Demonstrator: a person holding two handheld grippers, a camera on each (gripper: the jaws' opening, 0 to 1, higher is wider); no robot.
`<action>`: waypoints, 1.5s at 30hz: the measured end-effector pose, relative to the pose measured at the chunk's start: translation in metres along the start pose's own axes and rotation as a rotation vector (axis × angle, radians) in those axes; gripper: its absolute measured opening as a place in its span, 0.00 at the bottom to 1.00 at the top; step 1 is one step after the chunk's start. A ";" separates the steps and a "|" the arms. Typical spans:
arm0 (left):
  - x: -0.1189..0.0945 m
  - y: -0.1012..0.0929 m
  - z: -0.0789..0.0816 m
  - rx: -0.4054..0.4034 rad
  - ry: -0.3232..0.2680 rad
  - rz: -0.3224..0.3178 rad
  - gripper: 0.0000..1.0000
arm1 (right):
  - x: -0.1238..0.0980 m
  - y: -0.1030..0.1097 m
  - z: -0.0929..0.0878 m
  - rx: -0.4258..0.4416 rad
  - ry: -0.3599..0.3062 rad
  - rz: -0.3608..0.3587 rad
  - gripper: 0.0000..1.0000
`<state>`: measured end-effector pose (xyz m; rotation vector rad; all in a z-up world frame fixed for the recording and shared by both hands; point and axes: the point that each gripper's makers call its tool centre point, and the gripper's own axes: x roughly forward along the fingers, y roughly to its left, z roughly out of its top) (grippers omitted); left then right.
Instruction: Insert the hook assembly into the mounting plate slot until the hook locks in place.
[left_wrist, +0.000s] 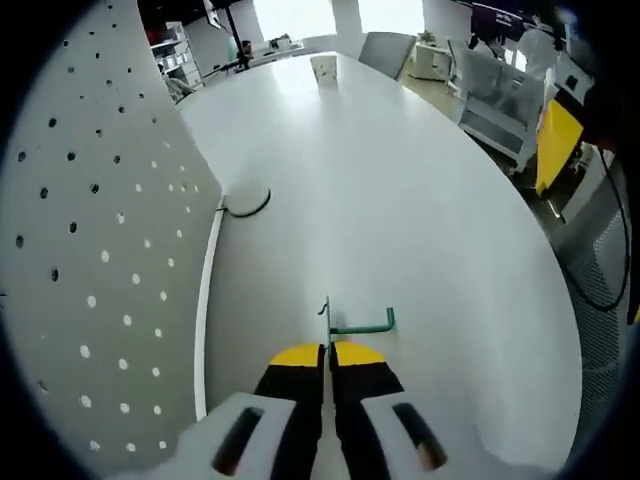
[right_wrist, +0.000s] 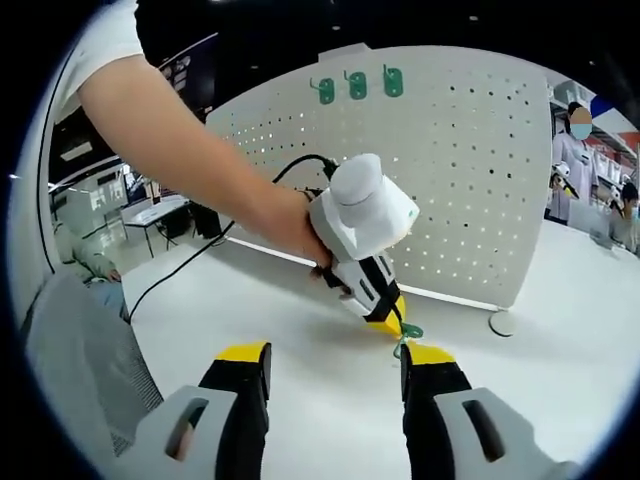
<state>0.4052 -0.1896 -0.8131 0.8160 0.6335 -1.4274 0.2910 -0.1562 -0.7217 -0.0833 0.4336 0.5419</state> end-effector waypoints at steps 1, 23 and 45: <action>-0.003 0.005 0.004 0.001 -0.024 0.018 0.01 | 0.000 0.000 0.000 0.000 -0.001 0.000 0.51; -0.082 0.025 0.050 -0.062 -0.281 0.155 0.01 | 0.001 -0.002 0.009 -0.013 -0.033 -0.008 0.51; -0.192 0.012 0.058 -0.102 -0.546 0.342 0.02 | -0.001 0.002 0.016 -0.011 -0.065 0.003 0.51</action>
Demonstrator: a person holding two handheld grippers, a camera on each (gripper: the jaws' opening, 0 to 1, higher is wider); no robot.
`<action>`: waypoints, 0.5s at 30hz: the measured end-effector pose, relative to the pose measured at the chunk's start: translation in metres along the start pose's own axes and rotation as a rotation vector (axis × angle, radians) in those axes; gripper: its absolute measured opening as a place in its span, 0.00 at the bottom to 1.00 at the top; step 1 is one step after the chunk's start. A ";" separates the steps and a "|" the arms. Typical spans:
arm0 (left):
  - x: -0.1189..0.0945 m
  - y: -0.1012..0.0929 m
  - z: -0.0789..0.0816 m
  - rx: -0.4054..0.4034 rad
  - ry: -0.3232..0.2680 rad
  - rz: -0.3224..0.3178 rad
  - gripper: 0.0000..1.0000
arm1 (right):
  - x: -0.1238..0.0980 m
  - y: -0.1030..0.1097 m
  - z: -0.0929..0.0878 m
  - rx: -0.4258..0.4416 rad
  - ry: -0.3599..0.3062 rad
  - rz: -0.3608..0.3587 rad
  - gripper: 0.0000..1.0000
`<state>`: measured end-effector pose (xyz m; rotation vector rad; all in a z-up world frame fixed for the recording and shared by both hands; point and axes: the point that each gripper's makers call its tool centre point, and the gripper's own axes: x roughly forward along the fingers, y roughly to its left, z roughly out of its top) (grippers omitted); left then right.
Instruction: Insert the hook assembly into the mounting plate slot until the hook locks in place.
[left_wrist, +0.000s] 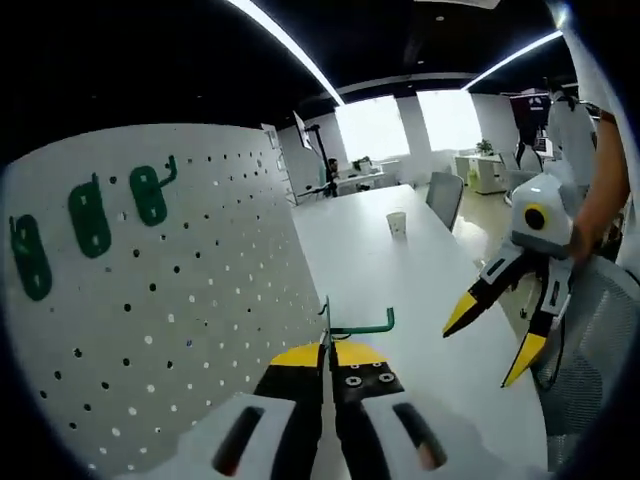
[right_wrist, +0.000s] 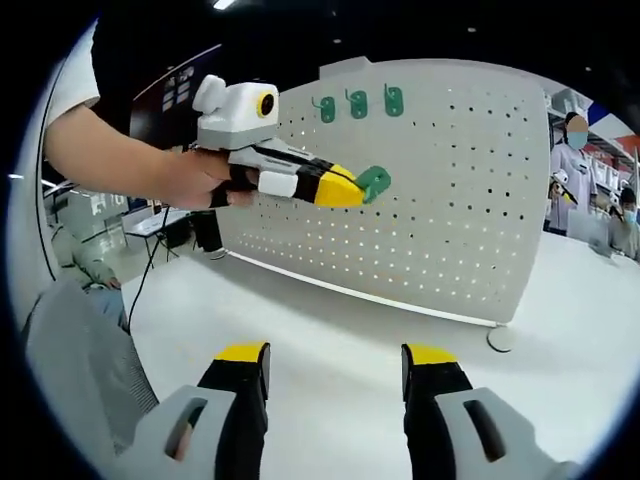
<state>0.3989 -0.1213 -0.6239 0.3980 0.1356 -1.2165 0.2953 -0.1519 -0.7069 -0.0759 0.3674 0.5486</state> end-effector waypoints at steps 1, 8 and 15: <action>-0.004 0.000 0.001 -0.006 -0.010 0.006 0.02 | 0.000 0.000 0.000 0.000 -0.001 0.001 0.51; -0.028 -0.002 0.004 -0.023 -0.047 0.047 0.02 | 0.001 0.006 0.004 0.001 -0.014 0.024 0.52; -0.059 -0.001 0.014 -0.057 -0.091 0.113 0.02 | 0.001 0.008 0.005 -0.009 -0.014 0.030 0.52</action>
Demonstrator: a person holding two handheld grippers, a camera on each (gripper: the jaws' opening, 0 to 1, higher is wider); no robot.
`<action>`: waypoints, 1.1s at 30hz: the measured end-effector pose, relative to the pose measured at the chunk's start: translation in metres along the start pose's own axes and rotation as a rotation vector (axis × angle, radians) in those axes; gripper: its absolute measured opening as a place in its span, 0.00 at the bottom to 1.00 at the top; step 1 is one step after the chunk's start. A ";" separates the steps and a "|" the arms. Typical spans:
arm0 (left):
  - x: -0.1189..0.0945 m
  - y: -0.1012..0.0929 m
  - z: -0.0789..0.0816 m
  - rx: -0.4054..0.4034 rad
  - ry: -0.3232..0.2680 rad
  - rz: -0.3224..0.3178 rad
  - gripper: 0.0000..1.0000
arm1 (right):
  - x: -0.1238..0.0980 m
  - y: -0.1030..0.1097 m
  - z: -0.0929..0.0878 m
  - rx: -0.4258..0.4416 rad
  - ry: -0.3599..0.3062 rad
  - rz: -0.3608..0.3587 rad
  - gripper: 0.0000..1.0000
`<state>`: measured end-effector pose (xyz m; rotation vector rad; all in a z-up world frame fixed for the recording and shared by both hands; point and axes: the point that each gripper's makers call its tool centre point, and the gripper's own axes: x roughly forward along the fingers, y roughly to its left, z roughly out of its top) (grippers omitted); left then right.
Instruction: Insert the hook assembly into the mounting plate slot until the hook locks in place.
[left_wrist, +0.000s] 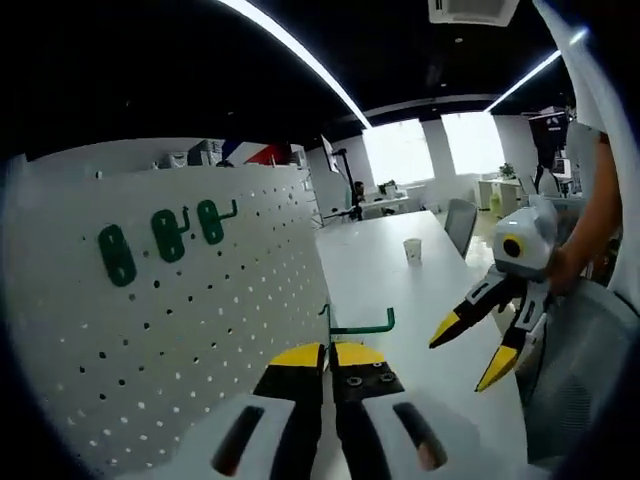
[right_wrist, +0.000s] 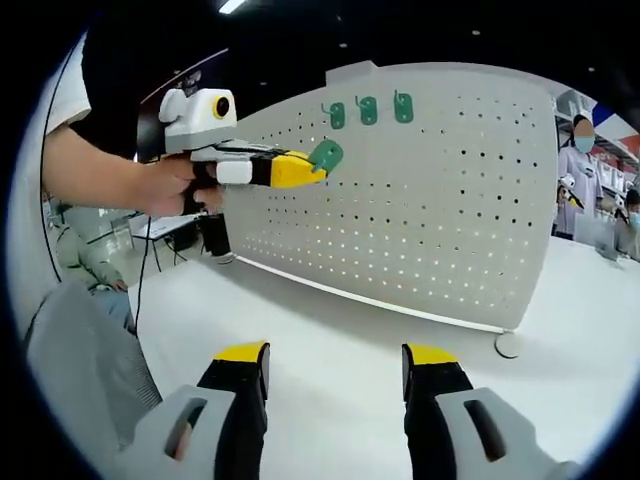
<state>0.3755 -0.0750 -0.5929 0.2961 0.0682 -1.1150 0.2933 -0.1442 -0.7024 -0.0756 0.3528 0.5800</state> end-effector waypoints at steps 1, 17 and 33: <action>-0.003 0.000 0.002 -0.001 -0.006 0.007 0.02 | 0.000 0.000 0.000 -0.002 0.001 0.001 0.52; -0.051 -0.006 0.027 -0.025 -0.099 0.097 0.02 | 0.001 0.007 -0.003 -0.020 0.015 0.026 0.52; -0.081 -0.015 0.029 -0.072 -0.139 0.159 0.02 | 0.001 0.010 -0.002 -0.035 0.015 0.037 0.52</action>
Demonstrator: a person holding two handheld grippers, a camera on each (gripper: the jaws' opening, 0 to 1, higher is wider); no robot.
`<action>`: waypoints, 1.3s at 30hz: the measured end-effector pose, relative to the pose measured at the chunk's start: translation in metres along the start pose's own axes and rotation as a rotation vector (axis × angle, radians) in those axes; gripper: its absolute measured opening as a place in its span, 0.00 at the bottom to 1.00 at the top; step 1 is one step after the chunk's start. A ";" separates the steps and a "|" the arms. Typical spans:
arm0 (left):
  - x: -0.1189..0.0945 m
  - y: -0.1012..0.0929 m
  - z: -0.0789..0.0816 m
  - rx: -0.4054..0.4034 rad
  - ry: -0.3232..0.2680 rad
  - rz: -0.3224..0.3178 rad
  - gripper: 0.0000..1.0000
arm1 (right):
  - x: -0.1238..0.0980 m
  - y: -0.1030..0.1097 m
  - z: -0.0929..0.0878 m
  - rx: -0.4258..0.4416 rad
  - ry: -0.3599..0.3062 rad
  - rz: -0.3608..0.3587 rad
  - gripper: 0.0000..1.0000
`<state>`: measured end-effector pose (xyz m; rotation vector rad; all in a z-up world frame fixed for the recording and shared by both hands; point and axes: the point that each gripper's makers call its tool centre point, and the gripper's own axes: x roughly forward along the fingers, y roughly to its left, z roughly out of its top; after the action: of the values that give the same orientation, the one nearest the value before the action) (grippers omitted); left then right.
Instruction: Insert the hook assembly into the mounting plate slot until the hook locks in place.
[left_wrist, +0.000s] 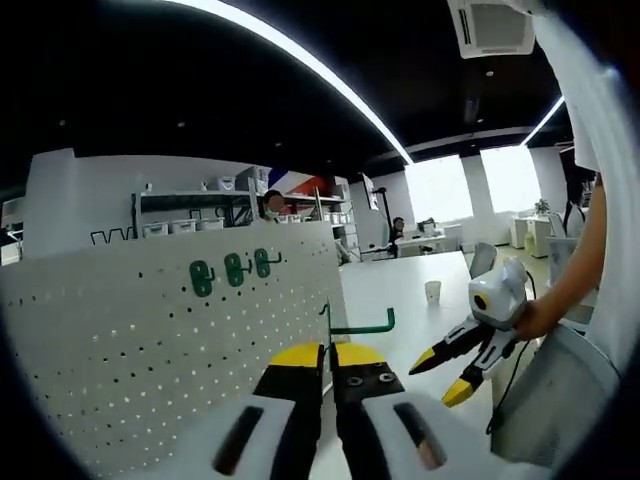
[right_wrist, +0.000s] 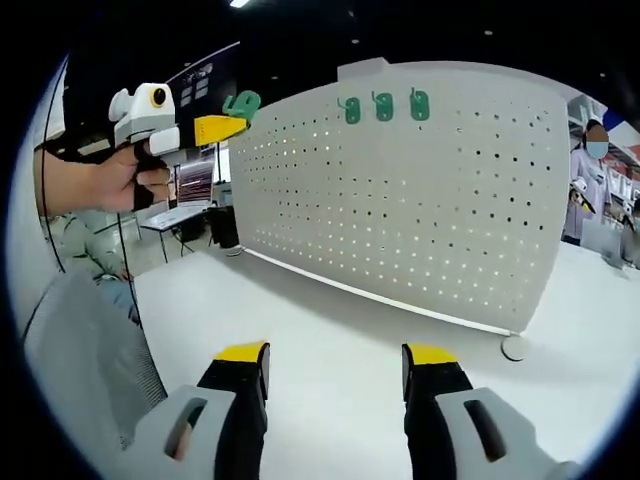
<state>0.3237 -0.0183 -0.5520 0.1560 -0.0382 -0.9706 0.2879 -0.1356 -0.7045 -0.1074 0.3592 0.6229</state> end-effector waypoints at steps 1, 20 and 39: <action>0.000 0.000 0.000 -0.001 0.000 0.001 0.02 | 0.001 0.002 0.001 -0.005 -0.002 0.007 0.52; -0.002 0.005 0.000 -0.037 -0.023 0.036 0.02 | -0.015 0.047 0.087 0.287 -0.355 0.192 0.49; -0.003 0.008 -0.003 -0.050 -0.022 0.071 0.02 | -0.008 0.058 0.130 0.280 -0.459 0.208 0.33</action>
<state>0.3290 -0.0114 -0.5540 0.0973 -0.0398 -0.9015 0.2866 -0.0664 -0.5799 0.3411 0.0085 0.7741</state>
